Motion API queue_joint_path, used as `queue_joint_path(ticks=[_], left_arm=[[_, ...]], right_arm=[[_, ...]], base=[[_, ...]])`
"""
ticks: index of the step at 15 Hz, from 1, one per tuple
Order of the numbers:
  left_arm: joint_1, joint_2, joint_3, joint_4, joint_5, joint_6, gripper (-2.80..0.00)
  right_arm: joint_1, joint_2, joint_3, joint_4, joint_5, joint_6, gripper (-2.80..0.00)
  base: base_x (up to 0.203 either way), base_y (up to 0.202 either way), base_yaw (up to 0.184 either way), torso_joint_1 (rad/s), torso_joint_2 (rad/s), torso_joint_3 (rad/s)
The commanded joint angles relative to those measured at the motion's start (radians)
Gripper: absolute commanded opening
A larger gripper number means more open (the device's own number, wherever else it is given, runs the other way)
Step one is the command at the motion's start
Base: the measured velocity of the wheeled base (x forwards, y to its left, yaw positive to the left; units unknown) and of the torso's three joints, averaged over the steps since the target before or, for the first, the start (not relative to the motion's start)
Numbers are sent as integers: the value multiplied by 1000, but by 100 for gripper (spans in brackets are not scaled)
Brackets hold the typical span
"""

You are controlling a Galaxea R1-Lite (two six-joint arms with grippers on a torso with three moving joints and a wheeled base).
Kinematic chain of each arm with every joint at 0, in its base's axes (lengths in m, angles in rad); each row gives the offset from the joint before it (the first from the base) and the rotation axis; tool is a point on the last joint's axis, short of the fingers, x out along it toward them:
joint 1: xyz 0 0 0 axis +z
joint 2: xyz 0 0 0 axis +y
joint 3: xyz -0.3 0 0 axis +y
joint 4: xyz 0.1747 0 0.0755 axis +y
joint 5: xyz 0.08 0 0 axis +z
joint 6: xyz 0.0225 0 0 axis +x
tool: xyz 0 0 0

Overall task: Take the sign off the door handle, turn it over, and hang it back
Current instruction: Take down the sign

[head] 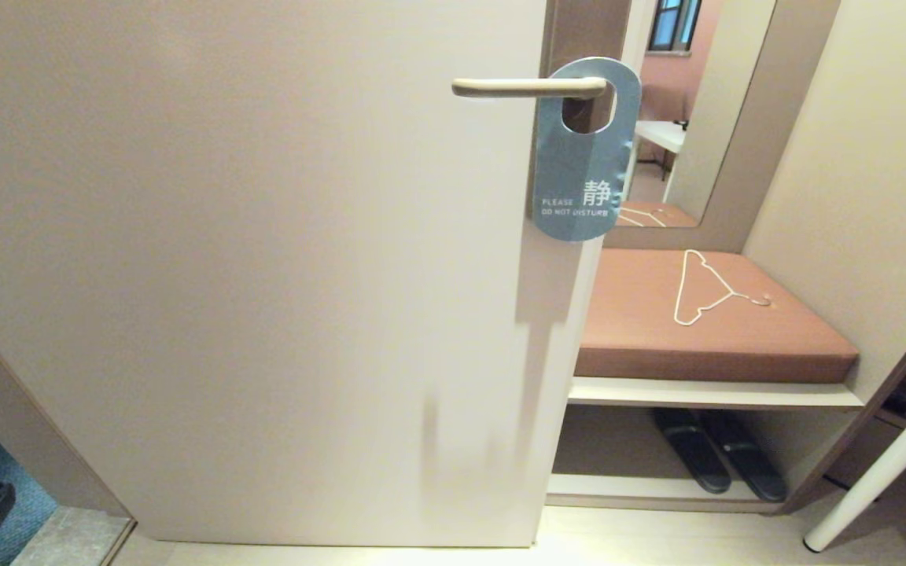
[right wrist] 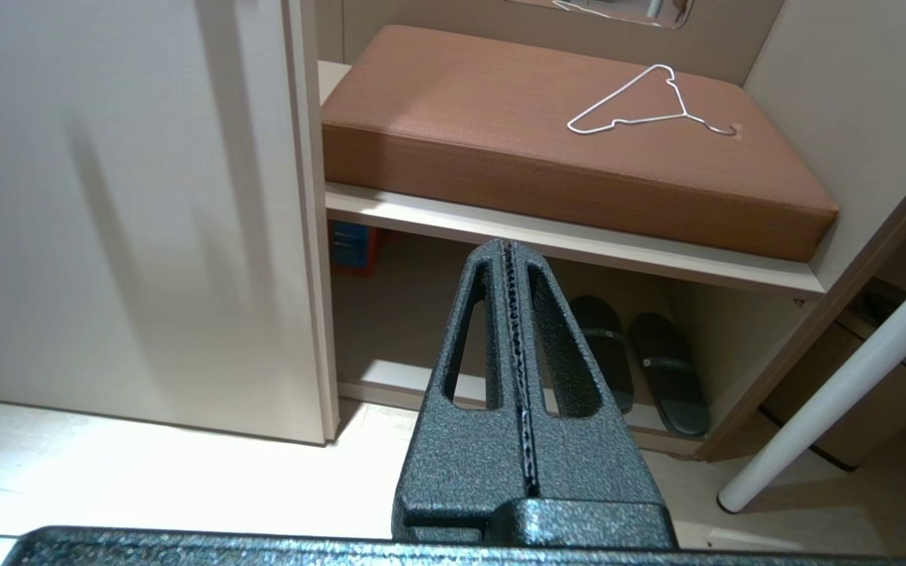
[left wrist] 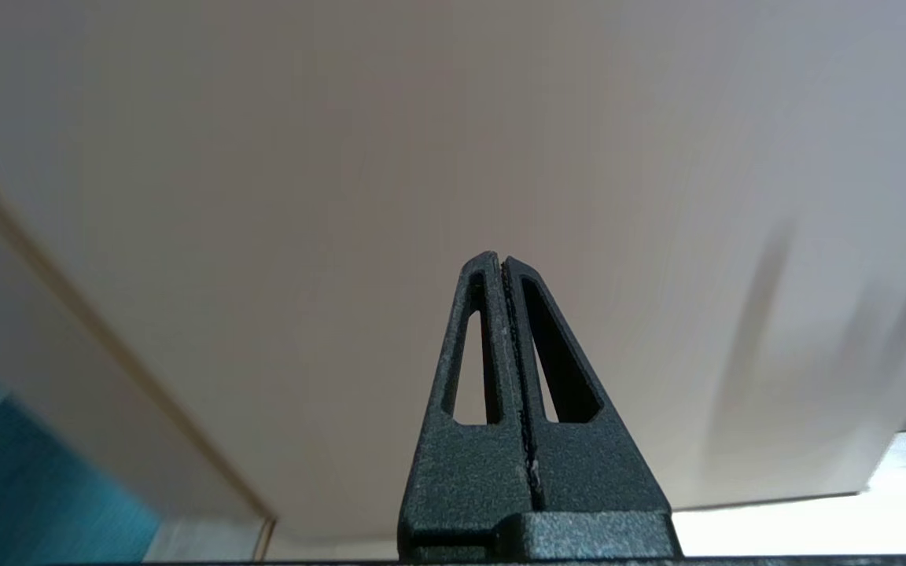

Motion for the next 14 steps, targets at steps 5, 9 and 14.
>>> queue_joint_path(ticks=[5,9,14], left_arm=[[96,-352,0,364,-5,-12,-280],[111,-449,0,444,-79,-48,-280],[111,-516,0,535,-119,-90,-280]], right_arm=[[0,2,-1,0,0,-1,-280],[0,2,0,0,0,-1,-280],[1,2,-1,0,0,-1,-280]], base=[[0,0,0,0,0,0],[0,0,0,0,0,0],[0,0,0,0,0,0]])
